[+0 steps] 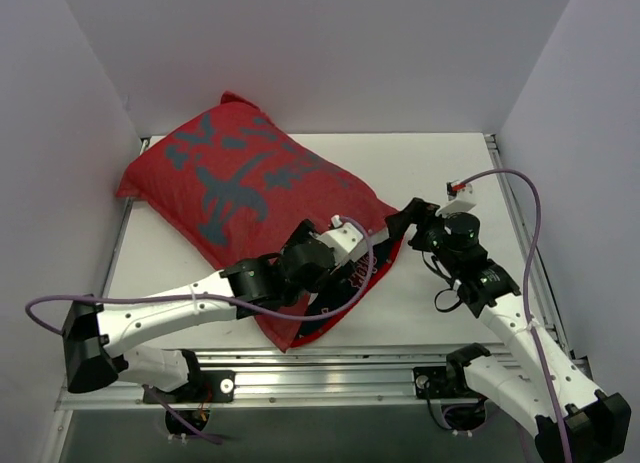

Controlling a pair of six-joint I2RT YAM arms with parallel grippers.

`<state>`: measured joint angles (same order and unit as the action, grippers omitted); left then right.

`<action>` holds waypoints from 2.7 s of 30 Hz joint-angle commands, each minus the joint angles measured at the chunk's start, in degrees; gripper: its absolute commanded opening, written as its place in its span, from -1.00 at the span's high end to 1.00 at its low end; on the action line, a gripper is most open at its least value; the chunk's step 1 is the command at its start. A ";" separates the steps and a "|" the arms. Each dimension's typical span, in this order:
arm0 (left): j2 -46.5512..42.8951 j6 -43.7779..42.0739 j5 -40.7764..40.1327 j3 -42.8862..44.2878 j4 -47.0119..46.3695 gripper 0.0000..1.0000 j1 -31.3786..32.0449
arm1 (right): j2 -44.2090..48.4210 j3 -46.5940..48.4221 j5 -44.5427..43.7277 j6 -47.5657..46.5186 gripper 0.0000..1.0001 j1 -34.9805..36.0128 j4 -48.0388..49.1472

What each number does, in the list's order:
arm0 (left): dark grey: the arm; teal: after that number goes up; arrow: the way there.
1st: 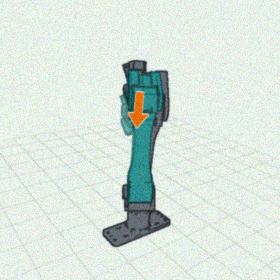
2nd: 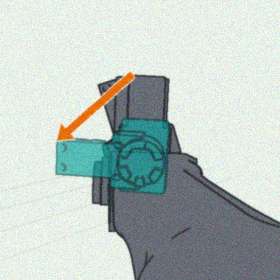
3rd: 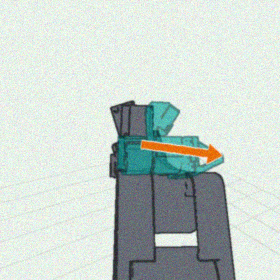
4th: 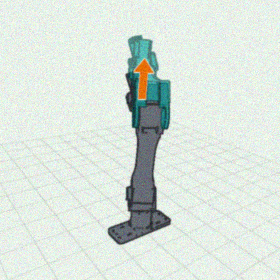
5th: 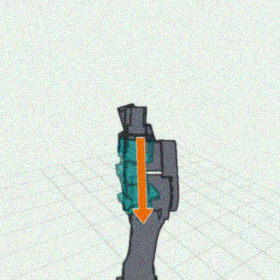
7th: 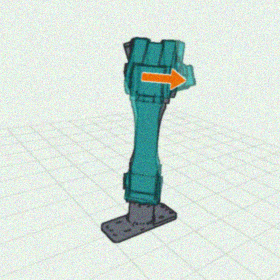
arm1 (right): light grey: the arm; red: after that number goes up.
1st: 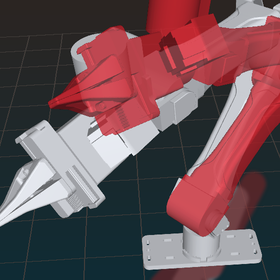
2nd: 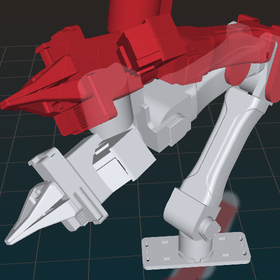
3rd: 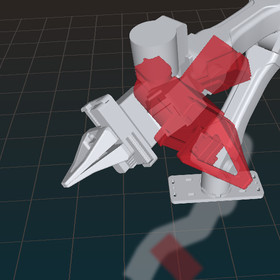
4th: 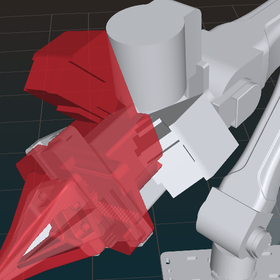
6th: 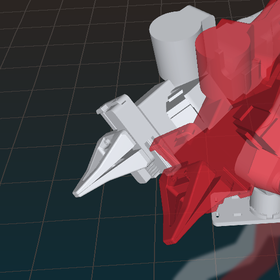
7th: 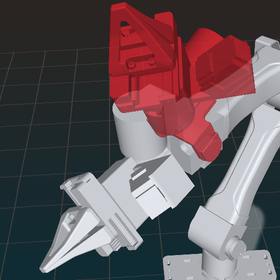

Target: Remove the pillowcase from the pillow

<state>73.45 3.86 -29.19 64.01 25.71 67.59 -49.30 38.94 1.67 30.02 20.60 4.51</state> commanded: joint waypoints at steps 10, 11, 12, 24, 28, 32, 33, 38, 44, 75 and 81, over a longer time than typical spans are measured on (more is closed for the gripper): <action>8.11 -9.13 -13.52 4.11 -12.53 -0.88 2.37 | 3.95 -3.96 1.23 2.59 -0.70 -0.12 -1.44; 8.55 -9.13 -13.35 4.02 -12.79 -0.88 2.37 | 3.86 -3.87 1.23 2.67 -0.70 -0.12 -1.52; 9.33 -9.04 -13.00 4.11 -13.06 -0.88 2.37 | 3.86 -3.96 1.23 2.59 -0.70 -0.21 -1.53; 11.98 -5.70 -13.35 4.02 -13.32 -0.92 -1.94 | 3.24 -5.01 3.25 3.03 -0.69 -0.12 -0.12; 11.02 -6.58 -13.35 4.28 -13.23 -0.80 -3.87 | 2.63 -6.06 5.44 3.38 -0.68 0.14 1.63; 9.87 -6.58 -12.65 4.72 -12.45 -0.43 -5.80 | 1.23 -7.56 7.46 5.22 -0.68 1.11 5.58; 9.61 -6.67 -12.65 4.90 -12.27 -0.38 -6.15 | 0.79 -7.91 7.99 5.83 -0.67 1.28 6.29; 8.29 -8.07 -12.82 6.21 -11.04 -0.14 -7.04 | -1.41 -10.28 10.37 11.19 -0.71 3.30 12.96; 6.97 -8.52 -12.65 7.01 -9.63 -0.04 -7.30 | -5.36 -12.39 10.90 16.38 -0.92 8.48 20.34; 1.70 -0.09 -11.50 2.09 -4.80 0.01 -7.48 | -27.78 -17.93 7.82 26.58 0.27 18.25 50.33; -2.34 2.82 -11.68 0.33 0.38 0.03 -7.48 | -25.94 -16.35 7.91 24.65 1.00 18.16 47.79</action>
<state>74.89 3.84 -40.42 64.82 22.85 60.53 -76.60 20.49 10.52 56.64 38.35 52.84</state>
